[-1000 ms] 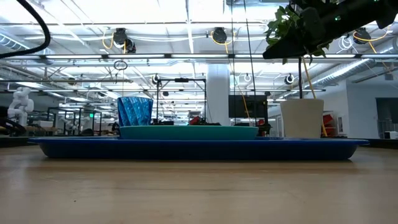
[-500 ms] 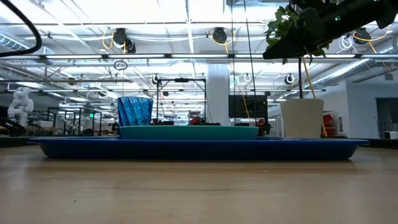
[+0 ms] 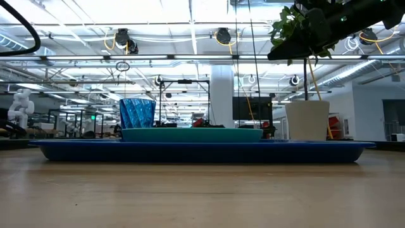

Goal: Pick and place plate/cup/fork/spoon on tray
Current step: Put the yellow spoon in the middle of the orange fork and light blue plate

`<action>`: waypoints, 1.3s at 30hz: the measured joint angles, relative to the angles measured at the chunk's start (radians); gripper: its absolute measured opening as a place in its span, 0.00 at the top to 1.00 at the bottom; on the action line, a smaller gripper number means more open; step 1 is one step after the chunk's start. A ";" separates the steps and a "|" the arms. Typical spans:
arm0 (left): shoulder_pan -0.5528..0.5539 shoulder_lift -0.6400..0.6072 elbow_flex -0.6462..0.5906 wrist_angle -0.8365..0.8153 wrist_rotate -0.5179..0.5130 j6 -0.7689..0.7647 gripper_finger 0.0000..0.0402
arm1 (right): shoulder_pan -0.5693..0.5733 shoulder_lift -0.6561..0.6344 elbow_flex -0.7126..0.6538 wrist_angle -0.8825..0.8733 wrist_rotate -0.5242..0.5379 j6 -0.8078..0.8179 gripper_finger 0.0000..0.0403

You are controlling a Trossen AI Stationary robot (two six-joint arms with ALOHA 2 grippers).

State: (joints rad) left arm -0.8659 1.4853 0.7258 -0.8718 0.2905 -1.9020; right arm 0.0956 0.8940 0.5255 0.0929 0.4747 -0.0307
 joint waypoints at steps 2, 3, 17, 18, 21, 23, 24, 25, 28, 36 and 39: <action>-0.004 0.000 0.000 0.000 0.000 -0.010 0.49 | 0.000 0.000 0.000 0.000 0.000 0.000 0.84; -0.008 0.000 0.000 -0.001 0.000 -0.017 0.47 | 0.000 0.000 0.000 0.000 0.000 0.000 0.84; -0.092 -0.015 -0.113 0.205 -0.034 -0.177 0.59 | 0.000 0.000 0.000 -0.006 0.000 0.000 0.84; -0.084 -0.013 -0.109 0.204 -0.029 -0.167 0.63 | 0.000 0.000 0.000 -0.006 0.000 0.000 0.84; -0.063 -0.024 -0.108 0.212 -0.026 -0.134 0.76 | 0.000 0.000 0.000 -0.006 0.000 0.000 0.84; -0.056 -0.037 -0.109 0.213 -0.023 -0.133 0.87 | 0.000 0.000 0.000 -0.008 0.000 -0.002 0.84; -0.055 -0.044 -0.110 0.209 -0.025 -0.133 0.90 | 0.000 0.000 0.000 -0.007 0.000 -0.002 0.84; -0.056 -0.048 -0.111 0.208 -0.028 -0.133 0.90 | 0.000 0.000 0.000 -0.008 0.000 -0.002 0.84; -0.056 -0.061 -0.110 0.205 -0.031 -0.137 0.90 | 0.000 0.000 0.000 -0.011 0.000 -0.004 0.84; -0.033 -0.135 -0.085 0.230 -0.130 -0.142 0.90 | 0.000 0.000 0.000 -0.010 0.000 -0.008 0.84; -0.011 -0.170 -0.087 0.238 -0.212 -0.137 0.90 | 0.000 0.000 0.000 0.002 0.041 0.012 0.84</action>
State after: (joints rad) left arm -0.8766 1.3149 0.6384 -0.6341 0.0786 -2.0395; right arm 0.0956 0.8936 0.5255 0.0950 0.5157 -0.0184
